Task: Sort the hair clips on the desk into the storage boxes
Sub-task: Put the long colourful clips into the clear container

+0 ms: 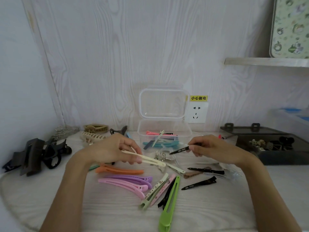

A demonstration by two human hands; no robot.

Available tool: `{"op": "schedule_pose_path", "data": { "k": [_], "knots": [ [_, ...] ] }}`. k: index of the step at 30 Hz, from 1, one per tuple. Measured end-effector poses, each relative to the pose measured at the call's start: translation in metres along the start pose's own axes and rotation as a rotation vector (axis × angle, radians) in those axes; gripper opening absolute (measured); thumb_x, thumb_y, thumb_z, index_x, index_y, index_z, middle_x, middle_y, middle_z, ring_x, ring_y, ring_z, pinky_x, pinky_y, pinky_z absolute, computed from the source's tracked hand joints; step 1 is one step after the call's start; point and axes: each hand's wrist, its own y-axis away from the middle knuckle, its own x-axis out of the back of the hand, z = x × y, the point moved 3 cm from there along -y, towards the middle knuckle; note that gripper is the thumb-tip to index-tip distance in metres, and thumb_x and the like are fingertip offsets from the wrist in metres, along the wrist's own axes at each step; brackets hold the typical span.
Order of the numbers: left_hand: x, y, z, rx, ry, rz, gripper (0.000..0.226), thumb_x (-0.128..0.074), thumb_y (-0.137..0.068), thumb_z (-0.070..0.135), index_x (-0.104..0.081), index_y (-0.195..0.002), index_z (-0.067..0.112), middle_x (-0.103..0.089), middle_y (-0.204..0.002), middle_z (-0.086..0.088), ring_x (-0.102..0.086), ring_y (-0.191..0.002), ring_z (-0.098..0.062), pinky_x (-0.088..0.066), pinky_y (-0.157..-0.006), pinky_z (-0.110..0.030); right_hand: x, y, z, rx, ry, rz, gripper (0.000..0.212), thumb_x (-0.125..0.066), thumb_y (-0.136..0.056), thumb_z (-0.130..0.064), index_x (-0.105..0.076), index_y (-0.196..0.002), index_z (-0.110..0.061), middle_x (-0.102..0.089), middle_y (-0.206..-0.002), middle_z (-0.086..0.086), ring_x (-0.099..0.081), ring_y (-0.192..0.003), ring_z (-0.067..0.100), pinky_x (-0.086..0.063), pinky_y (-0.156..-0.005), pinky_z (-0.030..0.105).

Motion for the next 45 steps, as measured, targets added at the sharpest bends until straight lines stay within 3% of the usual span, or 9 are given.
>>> {"op": "schedule_pose_path", "data": {
  "k": [7,11,16,21,24,27,31,40,45],
  "knots": [
    [0.011,-0.014,0.009,-0.176,0.144,0.566,0.007,-0.063,-0.085,0.028,-0.069,-0.087,0.025,-0.071,-0.071,0.002,-0.051,-0.050,-0.007,-0.040,-0.052,-0.028,-0.002,-0.029,-0.015,0.135,-0.074,0.529,0.017,-0.035,-0.099,-0.017,-0.052,-0.095,-0.019,-0.047,-0.075,0.000,-0.040,-0.069,0.008,-0.037,-0.068,0.017],
    [0.007,-0.028,0.013,-0.268,0.098,0.819,0.010,-0.052,-0.094,0.025,-0.061,-0.097,0.022,-0.066,-0.080,0.005,-0.048,-0.047,0.001,-0.038,-0.049,-0.019,-0.015,-0.049,0.000,0.074,0.255,0.472,0.034,-0.029,-0.099,-0.037,-0.052,-0.122,-0.028,-0.058,-0.114,-0.005,-0.043,-0.109,0.015,-0.032,-0.101,0.037],
    [-0.014,-0.060,0.016,-0.255,-0.112,0.739,0.020,-0.045,-0.096,0.029,-0.057,-0.112,0.029,-0.064,-0.096,-0.001,-0.054,-0.077,-0.013,-0.042,-0.067,-0.022,0.001,-0.031,-0.002,0.068,0.239,0.615,0.034,-0.041,-0.095,-0.040,-0.051,-0.126,-0.029,-0.052,-0.125,-0.011,-0.037,-0.122,0.008,-0.026,-0.106,0.030],
    [-0.023,-0.058,0.014,-0.199,-0.509,0.696,0.036,-0.049,-0.094,0.033,-0.050,-0.131,0.033,-0.053,-0.134,0.011,-0.038,-0.127,-0.014,-0.024,-0.105,-0.036,0.001,-0.006,-0.016,0.064,0.100,0.513,0.009,-0.063,-0.085,-0.032,-0.071,-0.088,-0.030,-0.069,-0.077,-0.013,-0.060,-0.072,0.004,-0.049,-0.069,0.021],
    [-0.013,-0.041,0.020,-0.283,-0.400,0.752,0.025,-0.054,-0.091,0.033,-0.063,-0.115,0.031,-0.061,-0.115,0.015,-0.047,-0.105,-0.003,-0.033,-0.091,-0.025,-0.018,-0.009,-0.018,-0.011,0.304,0.392,0.014,-0.063,-0.083,-0.040,-0.073,-0.087,-0.030,-0.069,-0.074,-0.013,-0.059,-0.066,0.002,-0.051,-0.067,0.026],
    [-0.022,-0.031,0.022,-0.311,-0.179,0.475,0.018,-0.056,-0.088,0.038,-0.069,-0.100,0.034,-0.068,-0.093,0.019,-0.055,-0.079,0.004,-0.036,-0.067,-0.012,-0.032,-0.013,-0.021,-0.074,0.500,0.354,0.026,-0.058,-0.084,-0.049,-0.069,-0.102,-0.033,-0.069,-0.090,-0.011,-0.060,-0.076,0.006,-0.044,-0.063,0.020],
    [-0.047,-0.035,0.015,-0.200,-0.452,0.169,0.027,-0.052,-0.088,0.049,-0.060,-0.114,0.046,-0.058,-0.109,0.022,-0.047,-0.100,0.007,-0.045,-0.085,-0.026,-0.044,-0.017,-0.018,-0.132,0.620,0.305,0.037,-0.051,-0.087,-0.052,-0.060,-0.117,-0.033,-0.056,-0.105,-0.005,-0.057,-0.097,0.015,-0.038,-0.070,0.027],
    [0.001,-0.010,0.001,0.141,-0.665,0.453,0.029,-0.071,-0.072,0.049,-0.069,-0.099,0.038,-0.064,-0.086,0.017,-0.062,-0.093,-0.007,-0.045,-0.074,-0.023,-0.035,-0.014,-0.011,-0.136,0.406,0.184,0.015,-0.062,-0.084,-0.037,-0.070,-0.096,-0.031,-0.059,-0.089,-0.012,-0.055,-0.080,0.007,-0.047,-0.074,0.026],
    [-0.015,-0.017,0.012,-0.083,-0.552,0.461,0.022,-0.071,-0.075,0.045,-0.068,-0.096,0.041,-0.064,-0.093,0.020,-0.055,-0.086,0.000,-0.043,-0.072,-0.022,-0.034,-0.011,-0.018,-0.088,0.226,0.084,0.022,-0.065,-0.082,-0.039,-0.069,-0.101,-0.030,-0.066,-0.099,-0.012,-0.059,-0.085,0.006,-0.051,-0.081,0.025]
  ]
}}
